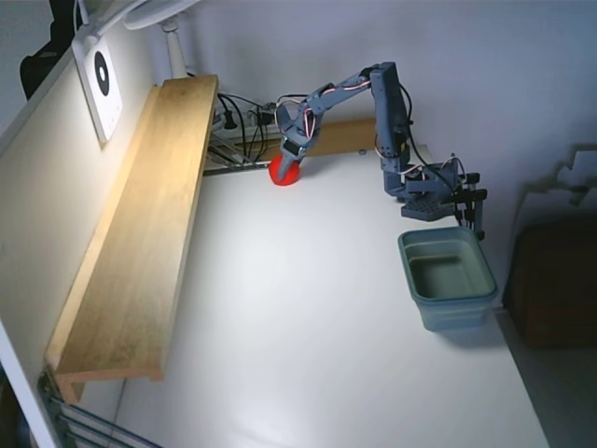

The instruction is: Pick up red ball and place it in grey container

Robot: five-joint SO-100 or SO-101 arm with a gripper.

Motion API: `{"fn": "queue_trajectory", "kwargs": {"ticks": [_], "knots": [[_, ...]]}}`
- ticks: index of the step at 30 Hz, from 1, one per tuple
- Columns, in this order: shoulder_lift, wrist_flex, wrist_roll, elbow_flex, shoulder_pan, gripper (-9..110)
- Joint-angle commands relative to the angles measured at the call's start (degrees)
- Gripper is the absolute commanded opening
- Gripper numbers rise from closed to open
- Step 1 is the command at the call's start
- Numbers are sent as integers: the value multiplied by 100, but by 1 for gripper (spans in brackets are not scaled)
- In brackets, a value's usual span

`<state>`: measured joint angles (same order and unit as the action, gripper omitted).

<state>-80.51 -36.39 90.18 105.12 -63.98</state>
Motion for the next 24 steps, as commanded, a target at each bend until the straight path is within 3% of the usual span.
{"fn": "queue_trajectory", "kwargs": {"ticks": [1, 7, 24], "knots": [[-93, 25, -18, 18, -30, 23], [-154, -133, -18, -78, -30, 23], [-572, -2112, -18, -1639, -30, 23]]}}
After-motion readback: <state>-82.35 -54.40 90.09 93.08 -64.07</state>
